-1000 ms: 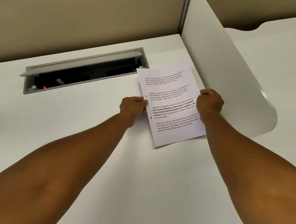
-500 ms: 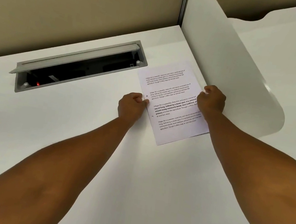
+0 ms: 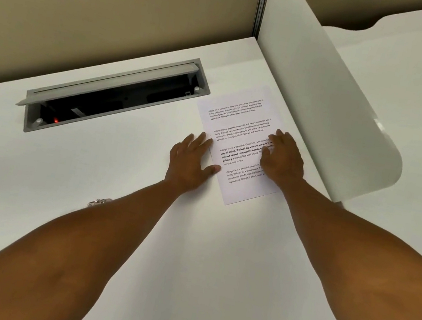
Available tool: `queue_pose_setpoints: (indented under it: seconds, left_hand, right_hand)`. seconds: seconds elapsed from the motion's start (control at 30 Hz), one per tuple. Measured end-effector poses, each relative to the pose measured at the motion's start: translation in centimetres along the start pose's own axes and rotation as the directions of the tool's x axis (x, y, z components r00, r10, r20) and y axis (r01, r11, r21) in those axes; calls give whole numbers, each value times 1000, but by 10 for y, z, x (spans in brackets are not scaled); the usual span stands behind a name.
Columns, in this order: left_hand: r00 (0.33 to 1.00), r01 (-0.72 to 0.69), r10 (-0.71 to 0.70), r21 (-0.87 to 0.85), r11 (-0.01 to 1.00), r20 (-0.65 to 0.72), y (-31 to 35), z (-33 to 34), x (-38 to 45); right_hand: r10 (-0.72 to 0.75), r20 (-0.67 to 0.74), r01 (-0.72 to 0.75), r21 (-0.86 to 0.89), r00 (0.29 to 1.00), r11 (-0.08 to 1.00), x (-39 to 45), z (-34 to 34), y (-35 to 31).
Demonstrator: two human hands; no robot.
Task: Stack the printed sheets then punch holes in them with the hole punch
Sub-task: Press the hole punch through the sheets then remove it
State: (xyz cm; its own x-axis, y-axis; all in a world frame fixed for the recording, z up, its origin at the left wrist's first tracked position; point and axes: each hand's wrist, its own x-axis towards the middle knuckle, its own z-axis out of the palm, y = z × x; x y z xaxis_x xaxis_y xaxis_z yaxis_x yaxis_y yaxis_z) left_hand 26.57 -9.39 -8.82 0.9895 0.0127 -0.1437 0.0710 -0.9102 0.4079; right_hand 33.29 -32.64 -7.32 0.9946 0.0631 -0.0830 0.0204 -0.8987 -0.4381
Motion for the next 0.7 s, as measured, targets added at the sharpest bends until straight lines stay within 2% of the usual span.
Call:
queue_pose_setpoints:
  seconds: [0.23,0.7]
  left_hand:
    - [1000,-2,1,30,1000,14,5,1,9]
    - [1000,25,-26,51,998,9,9,5,18]
  right_hand:
    - [9,42,-5,-74,999,997,10,3,7]
    - [8,111,3,-107,994,994,25,0,5]
